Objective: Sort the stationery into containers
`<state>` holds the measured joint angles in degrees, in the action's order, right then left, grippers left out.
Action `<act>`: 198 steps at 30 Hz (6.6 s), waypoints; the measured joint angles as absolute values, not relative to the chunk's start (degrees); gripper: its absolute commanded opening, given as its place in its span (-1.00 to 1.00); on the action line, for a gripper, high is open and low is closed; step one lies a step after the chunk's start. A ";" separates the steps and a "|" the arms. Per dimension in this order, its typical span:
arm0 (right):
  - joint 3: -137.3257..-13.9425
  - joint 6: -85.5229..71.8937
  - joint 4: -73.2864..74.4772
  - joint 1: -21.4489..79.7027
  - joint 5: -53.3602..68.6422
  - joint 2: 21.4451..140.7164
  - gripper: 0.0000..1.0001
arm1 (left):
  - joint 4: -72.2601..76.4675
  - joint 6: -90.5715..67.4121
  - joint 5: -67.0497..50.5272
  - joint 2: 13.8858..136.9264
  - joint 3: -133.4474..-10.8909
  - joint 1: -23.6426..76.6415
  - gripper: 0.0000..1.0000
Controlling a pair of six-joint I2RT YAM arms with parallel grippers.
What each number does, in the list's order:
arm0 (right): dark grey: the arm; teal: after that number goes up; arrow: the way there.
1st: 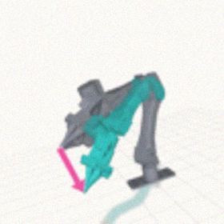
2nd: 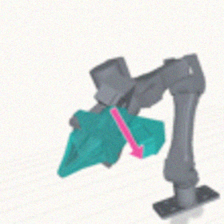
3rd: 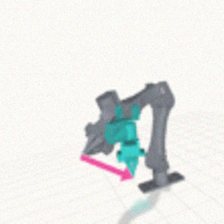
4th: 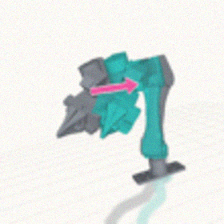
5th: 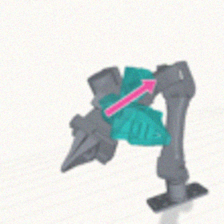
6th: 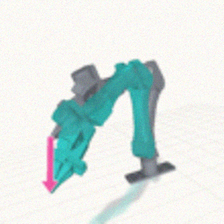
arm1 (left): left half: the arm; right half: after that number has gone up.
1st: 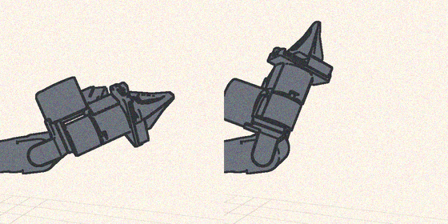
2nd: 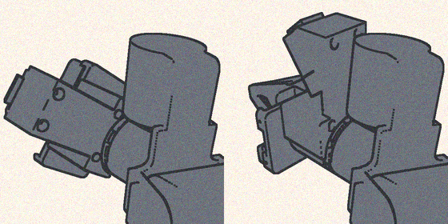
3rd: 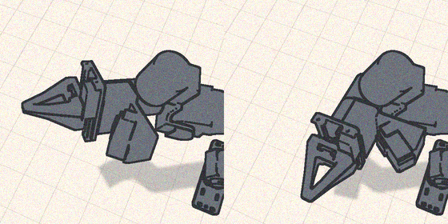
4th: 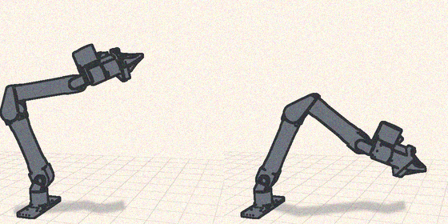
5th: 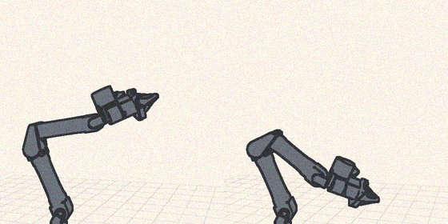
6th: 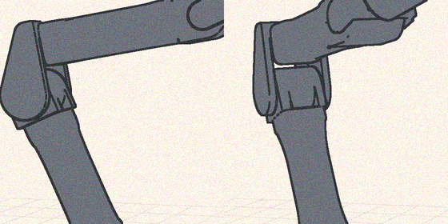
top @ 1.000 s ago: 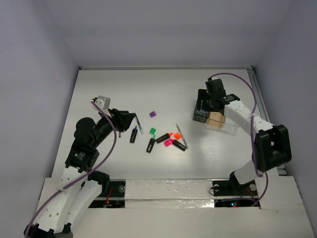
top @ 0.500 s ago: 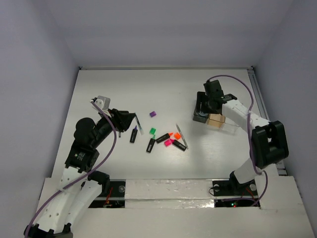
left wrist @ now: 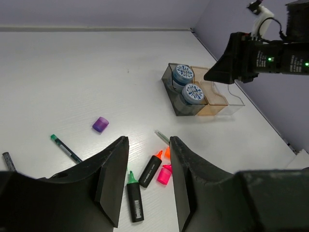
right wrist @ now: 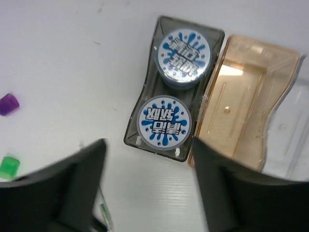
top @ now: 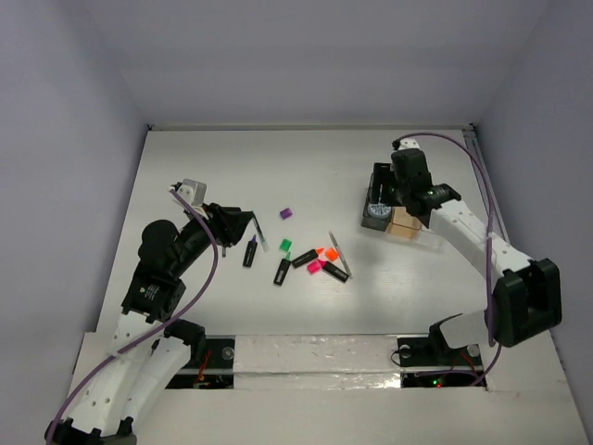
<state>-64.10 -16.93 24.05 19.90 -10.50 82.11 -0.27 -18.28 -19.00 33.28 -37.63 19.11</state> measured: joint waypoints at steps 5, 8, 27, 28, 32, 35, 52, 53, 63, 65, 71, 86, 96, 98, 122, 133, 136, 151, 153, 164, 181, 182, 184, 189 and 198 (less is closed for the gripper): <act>-61.98 -15.18 19.88 26.96 -9.37 78.37 -0.99 | -0.27 -18.28 -19.03 33.71 -37.65 19.05 -0.45; -59.61 -15.16 18.81 32.08 -7.88 80.03 -0.85 | -0.32 -18.31 -19.00 34.06 -37.65 18.70 -0.64; -57.93 -15.16 18.79 38.35 -6.07 97.01 -0.19 | -0.32 -18.24 -19.46 35.03 -37.65 18.24 -0.60; -58.30 -15.18 18.79 38.37 -6.26 97.62 -0.20 | -0.32 -18.24 -19.49 35.03 -37.65 18.24 -0.60; -59.16 -15.20 18.76 38.41 -7.42 98.76 -0.27 | -0.32 -18.24 -19.53 34.98 -37.65 18.24 -0.59; -59.77 -15.25 18.59 38.44 -8.38 99.42 -0.33 | -0.32 -18.24 -19.53 34.79 -37.63 18.24 -0.59; -61.25 -14.74 18.35 38.46 -11.53 101.89 -0.96 | -0.30 -18.24 -19.88 34.48 -37.65 18.24 -0.55; -61.25 -14.70 18.35 38.46 -11.62 101.84 -0.97 | -0.27 -18.24 -19.92 34.48 -37.65 18.24 -0.55; -62.19 -12.58 18.81 38.33 -16.75 90.61 -1.00 | -0.27 -18.24 -19.97 34.48 -37.65 18.24 -0.54; -63.42 -12.58 18.28 37.45 -18.22 87.39 -1.00 | -0.27 -18.24 -19.97 34.39 -37.65 18.24 -0.53; -64.84 -14.55 15.73 26.48 -21.91 81.45 -1.00 | -0.27 -18.24 -19.97 33.71 -37.65 18.24 -0.53; -65.71 -18.83 15.77 7.77 -22.24 90.43 -1.00 | -0.30 -18.24 -19.90 33.19 -37.65 18.26 -0.52; -65.93 -19.05 14.44 7.57 -20.32 94.17 -1.00 | -0.30 -18.24 -19.90 33.15 -37.65 18.26 -0.51; -65.93 -19.09 14.44 7.57 -19.62 94.48 -0.98 | -0.30 -18.24 -19.92 33.15 -37.65 18.26 -0.51; -67.44 -19.27 14.04 18.09 -9.50 88.03 -0.98 | -0.32 -18.26 -19.44 33.15 -37.63 18.26 -0.51; -88.53 -15.49 14.66 43.38 -3.51 111.50 -0.92 | -4.14 -18.33 -9.21 32.32 -39.29 17.52 -0.89; -94.96 -14.06 16.58 45.43 -3.03 117.43 -0.72 | -4.56 -18.39 -6.70 31.77 -39.79 17.12 -0.89; -119.17 -8.88 29.69 50.70 -5.50 139.35 -0.04 | -5.54 -18.50 -4.01 30.98 -40.21 15.92 -0.84; -120.33 -8.75 30.63 50.70 -5.65 140.22 -0.11 | -5.52 -18.50 -4.05 30.98 -40.21 15.92 -0.84; -121.08 -8.56 31.22 50.70 -9.30 140.92 -0.68 | -5.54 -18.50 -4.36 30.94 -40.21 15.90 -0.83; -109.56 -18.15 21.93 50.70 -12.51 133.23 -1.00 | -5.54 -18.50 -4.36 30.87 -40.21 15.90 -0.81; -108.05 -18.72 21.04 50.61 -13.06 131.24 -1.00 | -5.54 -18.50 -4.38 30.87 -40.21 15.90 -0.81; -103.81 -19.53 18.02 50.13 -14.28 125.91 -1.00 | -5.54 -18.50 -4.40 30.85 -40.21 15.90 -0.81; -89.52 -21.37 11.51 44.91 -16.16 107.37 -1.00 | -5.52 -18.50 -4.54 30.50 -40.21 15.90 -0.75; -63.07 -23.99 7.31 18.59 -20.67 85.12 -1.00 | -5.48 -18.50 -5.39 30.96 -40.21 15.90 -0.74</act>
